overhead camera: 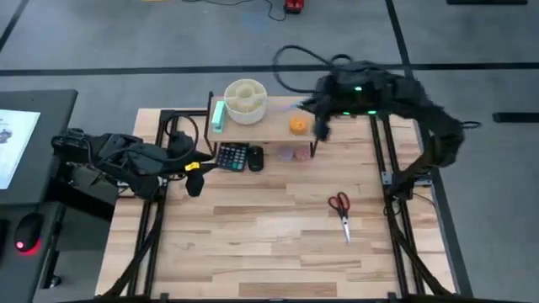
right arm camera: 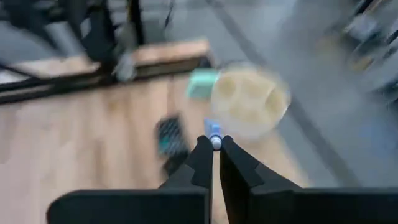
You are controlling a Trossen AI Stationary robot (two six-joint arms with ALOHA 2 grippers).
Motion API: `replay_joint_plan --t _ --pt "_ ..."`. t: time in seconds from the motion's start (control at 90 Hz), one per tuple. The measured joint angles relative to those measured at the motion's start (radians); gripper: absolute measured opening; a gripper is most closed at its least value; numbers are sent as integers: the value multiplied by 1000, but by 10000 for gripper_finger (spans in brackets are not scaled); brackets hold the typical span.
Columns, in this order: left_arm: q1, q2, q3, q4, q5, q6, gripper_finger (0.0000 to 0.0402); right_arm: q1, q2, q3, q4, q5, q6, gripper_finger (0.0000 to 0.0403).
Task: Stock shelves
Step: Remove the gray pen from the white desk organizer
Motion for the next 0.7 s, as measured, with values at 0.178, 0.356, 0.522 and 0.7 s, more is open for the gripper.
replay_joint_plan --t 0.178,0.356,0.522,0.7 --pt "0 0 0 1 0 0 116 -9 11 -30 -277 -310 82 0" --pt "0 0 0 0 -4 9 116 54 7 -283 -292 -649 29 0" --pt "0 0 0 0 -4 12 116 131 -4 -607 -253 -862 1 0" --pt "0 0 0 0 -4 13 116 164 -28 -969 -154 -1021 -32 0"
